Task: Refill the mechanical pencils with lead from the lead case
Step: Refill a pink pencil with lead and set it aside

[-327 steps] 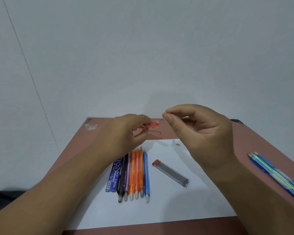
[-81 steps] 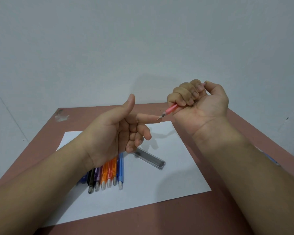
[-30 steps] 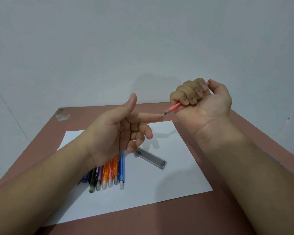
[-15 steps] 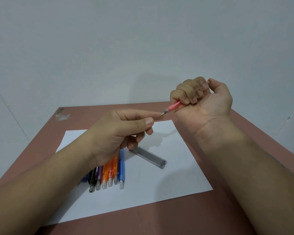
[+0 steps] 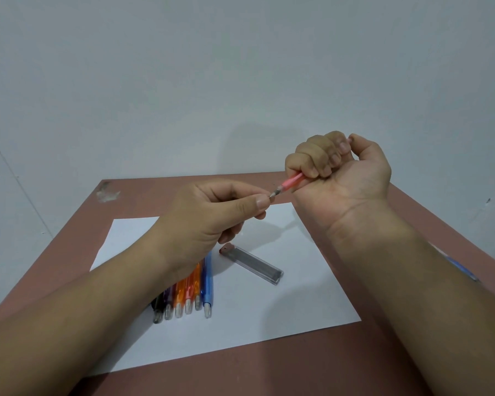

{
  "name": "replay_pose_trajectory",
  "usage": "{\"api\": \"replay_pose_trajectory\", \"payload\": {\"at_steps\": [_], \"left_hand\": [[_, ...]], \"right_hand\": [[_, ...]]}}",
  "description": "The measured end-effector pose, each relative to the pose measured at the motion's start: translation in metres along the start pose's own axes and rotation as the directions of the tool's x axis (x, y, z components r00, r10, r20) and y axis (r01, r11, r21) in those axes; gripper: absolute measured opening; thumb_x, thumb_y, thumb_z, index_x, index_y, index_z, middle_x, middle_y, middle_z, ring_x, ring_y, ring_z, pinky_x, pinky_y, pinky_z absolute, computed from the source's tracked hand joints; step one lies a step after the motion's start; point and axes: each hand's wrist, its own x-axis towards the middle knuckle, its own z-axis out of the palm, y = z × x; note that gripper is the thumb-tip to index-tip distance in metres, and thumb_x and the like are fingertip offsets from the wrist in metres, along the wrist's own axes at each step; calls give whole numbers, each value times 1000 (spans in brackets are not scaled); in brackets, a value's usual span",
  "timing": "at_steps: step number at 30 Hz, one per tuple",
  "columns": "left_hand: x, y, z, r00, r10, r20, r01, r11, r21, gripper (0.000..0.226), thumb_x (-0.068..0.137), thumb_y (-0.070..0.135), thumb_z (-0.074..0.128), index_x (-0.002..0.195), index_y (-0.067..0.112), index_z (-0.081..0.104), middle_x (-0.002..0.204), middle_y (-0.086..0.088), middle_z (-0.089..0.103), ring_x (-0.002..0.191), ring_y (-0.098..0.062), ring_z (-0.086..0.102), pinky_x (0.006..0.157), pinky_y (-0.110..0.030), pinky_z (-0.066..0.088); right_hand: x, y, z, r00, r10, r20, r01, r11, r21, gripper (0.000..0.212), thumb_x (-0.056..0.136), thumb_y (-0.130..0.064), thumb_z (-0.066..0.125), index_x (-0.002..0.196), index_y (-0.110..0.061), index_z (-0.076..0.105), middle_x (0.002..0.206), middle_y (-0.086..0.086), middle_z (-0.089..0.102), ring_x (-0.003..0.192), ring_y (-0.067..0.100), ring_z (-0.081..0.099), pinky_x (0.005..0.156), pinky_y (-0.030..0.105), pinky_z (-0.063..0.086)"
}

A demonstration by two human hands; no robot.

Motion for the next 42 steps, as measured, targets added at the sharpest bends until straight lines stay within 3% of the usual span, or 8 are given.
{"api": "replay_pose_trajectory", "payload": {"at_steps": [15,21,26,30,33,35,37,42], "left_hand": [[0,-1,-2,999,31,-33,-29,998,53,20,80,33,68,85,16,77,63,9,64,56,-10,48,49,-20,42],[3,-4,-8,996,12,-84,-8,999,54,23,80,35,70,86,14,78,64,7,65,57,-11,45,49,-19,40],[6,-12,-17,995,5,-104,25,956,291,9,88,33,71,85,28,79,77,11,73,64,0,60,63,-16,46],[5,-17,-18,998,15,-69,18,889,458,5,87,40,72,85,40,77,87,18,74,83,-2,67,68,-12,50],[3,-17,-15,992,121,24,-108,756,646,8,89,49,64,92,48,71,94,25,69,83,-3,63,65,-15,49],[1,-14,-12,978,195,69,-187,689,700,13,89,53,59,99,53,67,98,32,64,85,1,61,67,-15,46],[0,-10,-7,968,237,85,-226,672,705,18,89,54,58,106,54,65,104,36,63,93,3,60,69,-16,47],[5,-1,16,939,276,206,-334,587,737,49,90,62,52,136,48,53,134,34,53,117,5,52,90,-19,50]], "right_hand": [[-2,6,0,1000,-2,3,3,998,-57,41,98,-39,40,64,-16,39,59,-3,31,45,14,29,49,25,29],[8,17,-2,998,-12,-63,-11,930,-367,39,105,-44,48,85,-12,59,72,5,57,64,21,65,66,31,55],[6,24,-9,993,-45,-105,-48,673,-738,27,103,-31,56,108,-14,76,93,3,49,74,15,54,66,28,54],[4,24,-10,996,-61,-65,-25,507,-862,24,99,-26,63,119,-16,73,88,2,51,75,15,53,66,28,53],[1,26,-10,989,-148,15,54,262,-964,28,97,-22,68,125,-20,69,75,-2,61,72,13,60,71,34,58],[-3,26,-6,980,-183,74,96,117,-988,29,93,-24,73,122,-25,68,73,-4,65,72,10,66,79,38,62],[-7,23,2,971,-216,101,115,55,-992,21,90,-29,76,111,-28,71,79,-10,71,79,8,71,82,40,62],[-20,-4,20,948,-273,163,132,-129,-983,11,89,-35,75,98,-29,77,87,-15,72,80,3,68,74,26,56]]}}
